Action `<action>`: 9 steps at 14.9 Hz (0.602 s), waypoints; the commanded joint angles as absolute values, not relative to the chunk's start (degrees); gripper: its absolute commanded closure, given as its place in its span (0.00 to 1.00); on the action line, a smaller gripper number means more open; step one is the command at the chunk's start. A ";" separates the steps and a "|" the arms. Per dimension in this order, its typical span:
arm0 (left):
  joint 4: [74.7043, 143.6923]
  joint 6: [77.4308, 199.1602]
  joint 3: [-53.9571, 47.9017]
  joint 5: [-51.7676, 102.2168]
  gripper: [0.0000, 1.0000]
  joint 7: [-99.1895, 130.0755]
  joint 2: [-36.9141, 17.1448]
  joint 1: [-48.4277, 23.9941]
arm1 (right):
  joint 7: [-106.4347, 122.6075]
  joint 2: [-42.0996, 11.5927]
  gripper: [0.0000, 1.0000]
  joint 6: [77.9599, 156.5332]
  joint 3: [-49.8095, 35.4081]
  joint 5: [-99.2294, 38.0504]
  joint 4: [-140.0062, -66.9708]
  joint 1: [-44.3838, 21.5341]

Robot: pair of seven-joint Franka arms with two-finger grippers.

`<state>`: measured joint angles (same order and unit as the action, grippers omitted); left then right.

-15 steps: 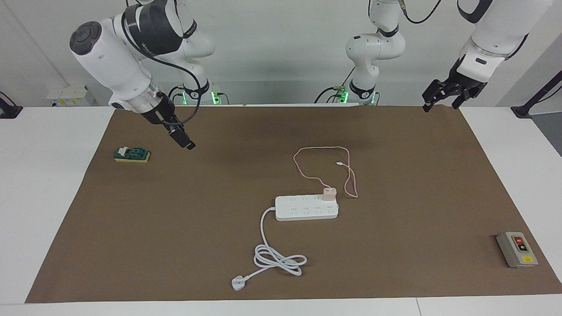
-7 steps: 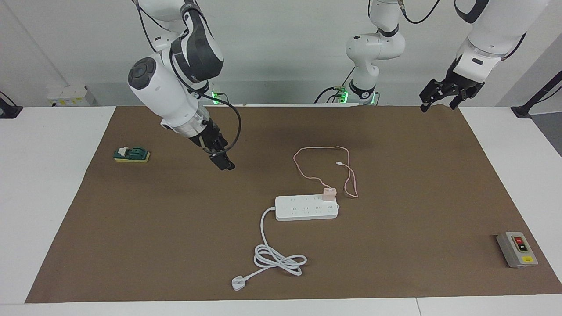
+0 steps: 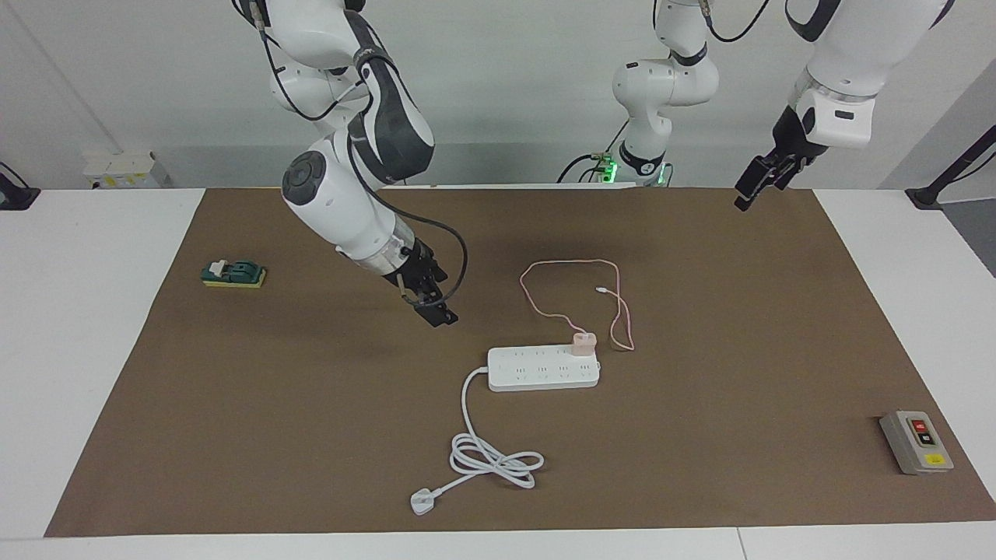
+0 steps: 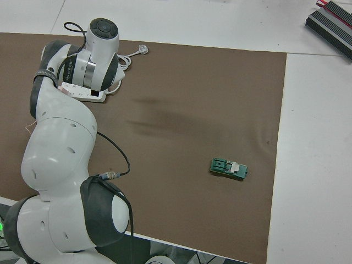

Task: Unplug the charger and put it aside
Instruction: 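Grasp the power strip with the right gripper while the left gripper approaches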

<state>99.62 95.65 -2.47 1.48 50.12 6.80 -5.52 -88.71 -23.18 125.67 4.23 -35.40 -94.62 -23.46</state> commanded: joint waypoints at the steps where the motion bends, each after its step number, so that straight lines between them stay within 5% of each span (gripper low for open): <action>1: 103.89 100.80 -1.85 1.06 0.00 64.90 7.74 -9.66 | -92.37 -27.59 0.00 128.93 4.22 -39.87 -91.50 -24.61; 9: 97.74 104.49 -1.93 -3.51 0.00 92.88 -6.67 -15.91 | -74.11 -33.04 0.00 127.09 4.22 -44.39 -91.32 -25.58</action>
<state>101.22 103.04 -2.61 -1.51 88.16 -1.84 -14.37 -79.24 -30.86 128.31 4.24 -42.92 -93.01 -26.13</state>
